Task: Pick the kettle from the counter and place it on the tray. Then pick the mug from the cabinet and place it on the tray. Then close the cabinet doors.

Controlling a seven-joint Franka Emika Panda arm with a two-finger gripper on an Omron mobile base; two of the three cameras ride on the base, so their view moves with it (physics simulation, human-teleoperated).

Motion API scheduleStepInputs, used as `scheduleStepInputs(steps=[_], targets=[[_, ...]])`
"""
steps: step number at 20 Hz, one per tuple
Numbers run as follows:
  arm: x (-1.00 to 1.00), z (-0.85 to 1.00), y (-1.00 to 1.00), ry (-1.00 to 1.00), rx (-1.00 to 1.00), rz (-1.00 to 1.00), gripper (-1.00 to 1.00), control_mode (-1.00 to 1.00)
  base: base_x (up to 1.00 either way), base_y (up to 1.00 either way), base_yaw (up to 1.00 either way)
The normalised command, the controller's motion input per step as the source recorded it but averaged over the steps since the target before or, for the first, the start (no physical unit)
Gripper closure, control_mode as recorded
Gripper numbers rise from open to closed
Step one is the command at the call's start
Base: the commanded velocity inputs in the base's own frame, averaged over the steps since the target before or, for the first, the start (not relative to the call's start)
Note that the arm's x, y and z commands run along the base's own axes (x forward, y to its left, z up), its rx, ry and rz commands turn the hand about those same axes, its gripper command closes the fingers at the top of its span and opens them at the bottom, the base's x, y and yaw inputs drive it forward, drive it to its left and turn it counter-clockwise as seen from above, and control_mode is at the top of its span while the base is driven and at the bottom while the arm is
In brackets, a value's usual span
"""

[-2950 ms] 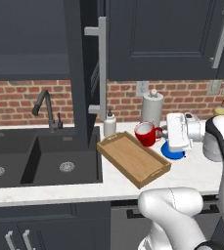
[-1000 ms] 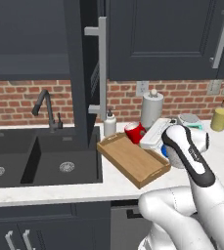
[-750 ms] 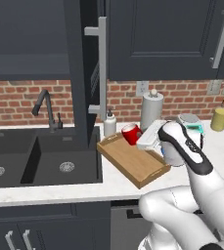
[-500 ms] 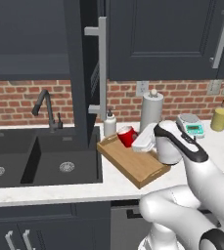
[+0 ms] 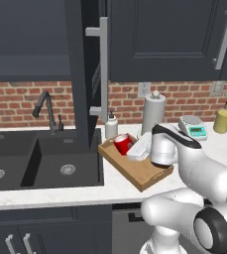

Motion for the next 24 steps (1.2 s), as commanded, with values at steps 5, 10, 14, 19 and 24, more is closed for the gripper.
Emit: scheduleStepInputs(steps=[5,10,14,19,24], targets=[[0.05,-0.23,0.0,0.0,0.04,0.02,1.0,-1.0,0.0,0.0,0.0],[0.05,-0.23,0.0,0.0,0.04,0.06,1.0,-1.0,0.0,0.0,0.0],[0.09,-0.26,0.0,0.0,0.04,0.09,1.0,-1.0,0.0,0.0,0.0],[0.01,-0.31,-0.1,0.0,0.0,0.11,1.0,-1.0,0.0,0.0,0.0],[0.0,-0.22,-0.1,0.0,0.0,0.12,1.0,-1.0,0.0,0.0,0.0]])
